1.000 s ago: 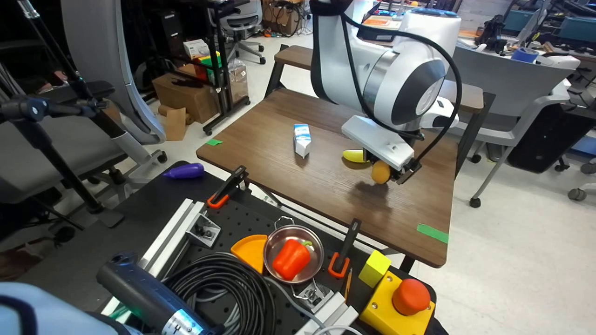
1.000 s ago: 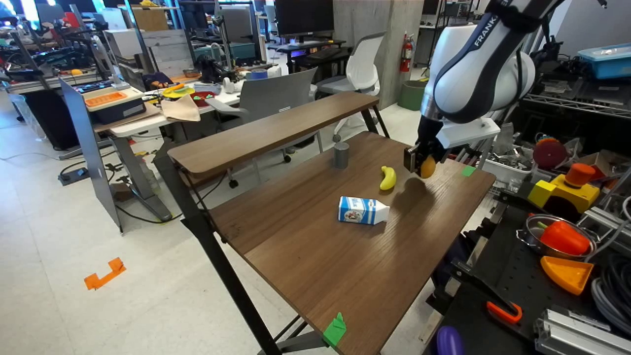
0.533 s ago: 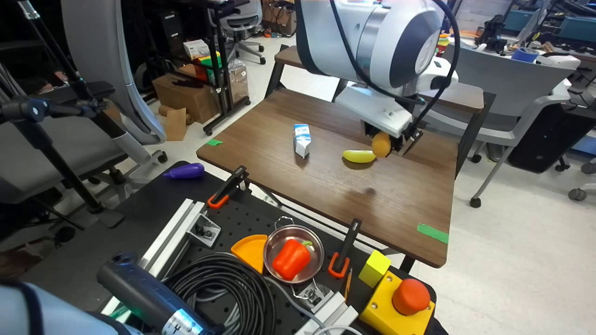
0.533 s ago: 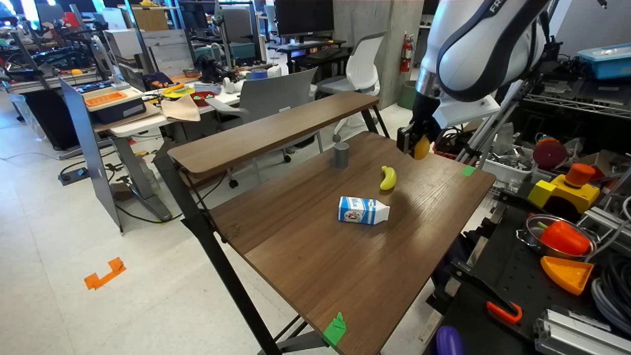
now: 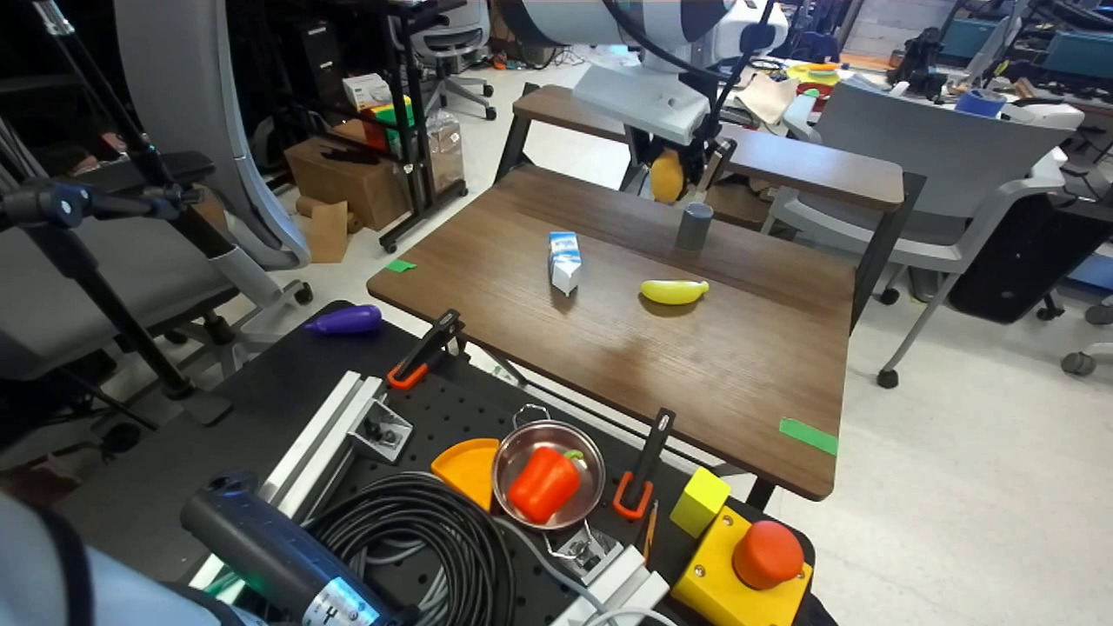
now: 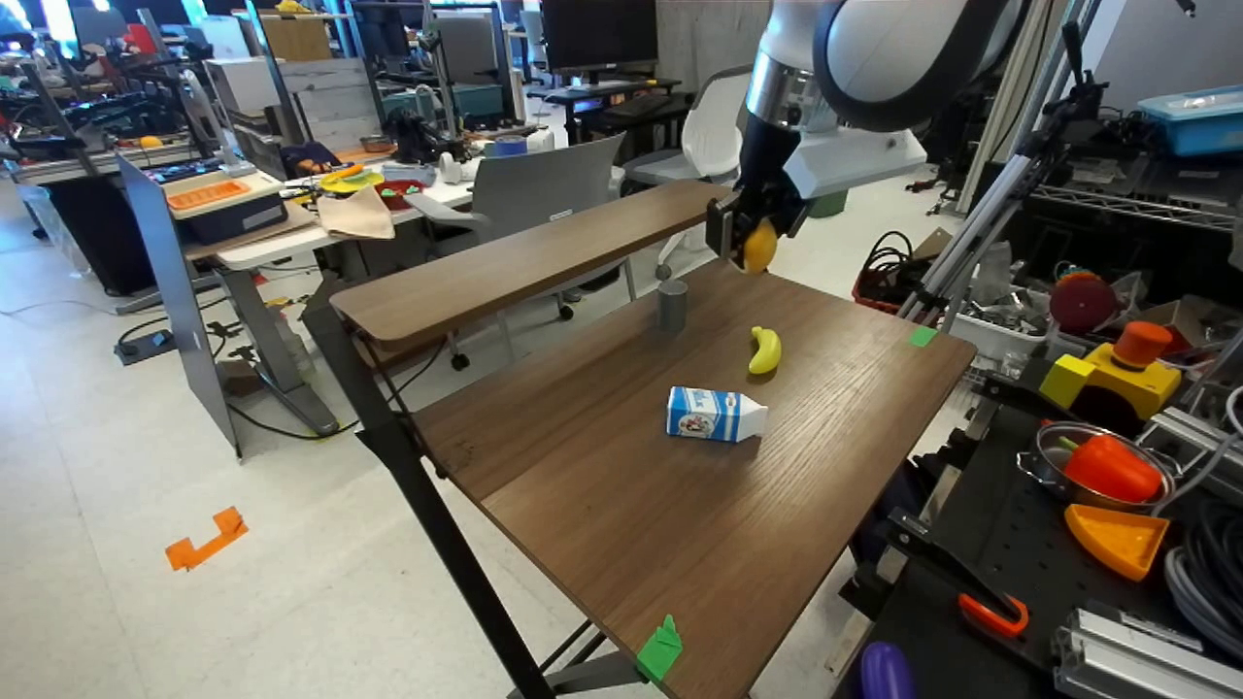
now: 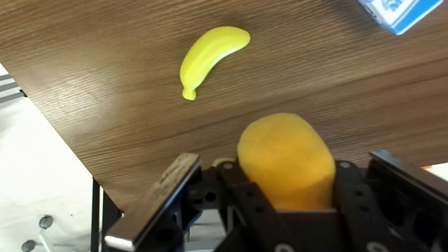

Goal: Move the orange plush toy

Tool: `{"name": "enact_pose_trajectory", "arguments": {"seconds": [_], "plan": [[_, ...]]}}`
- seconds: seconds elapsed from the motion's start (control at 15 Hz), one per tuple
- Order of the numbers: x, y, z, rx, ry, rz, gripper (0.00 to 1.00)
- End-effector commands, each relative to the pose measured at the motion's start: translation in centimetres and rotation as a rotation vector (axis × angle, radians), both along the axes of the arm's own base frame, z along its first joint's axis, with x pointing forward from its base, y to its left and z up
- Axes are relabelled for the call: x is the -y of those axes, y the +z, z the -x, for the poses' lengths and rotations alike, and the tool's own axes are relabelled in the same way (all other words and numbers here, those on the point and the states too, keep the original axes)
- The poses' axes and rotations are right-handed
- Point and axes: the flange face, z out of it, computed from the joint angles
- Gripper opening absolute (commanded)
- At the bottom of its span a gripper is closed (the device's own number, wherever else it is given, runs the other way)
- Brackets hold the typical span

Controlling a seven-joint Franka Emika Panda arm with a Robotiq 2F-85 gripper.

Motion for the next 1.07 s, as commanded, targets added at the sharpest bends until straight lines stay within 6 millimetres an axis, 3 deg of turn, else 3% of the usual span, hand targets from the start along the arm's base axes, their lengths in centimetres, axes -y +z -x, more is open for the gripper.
{"name": "enact_pose_trajectory", "arguments": {"seconds": [0.0, 0.33, 0.73, 1.0], "plan": [[-2.6, -0.1, -2.0, -0.027, 0.018, 0.014, 0.06], [-4.6, -3.7, -3.5, -0.068, 0.053, 0.036, 0.06], [-4.6, -9.3, -5.2, -0.106, 0.061, 0.056, 0.06], [-4.4, -12.1, -5.9, -0.124, 0.065, 0.071, 0.06]]}}
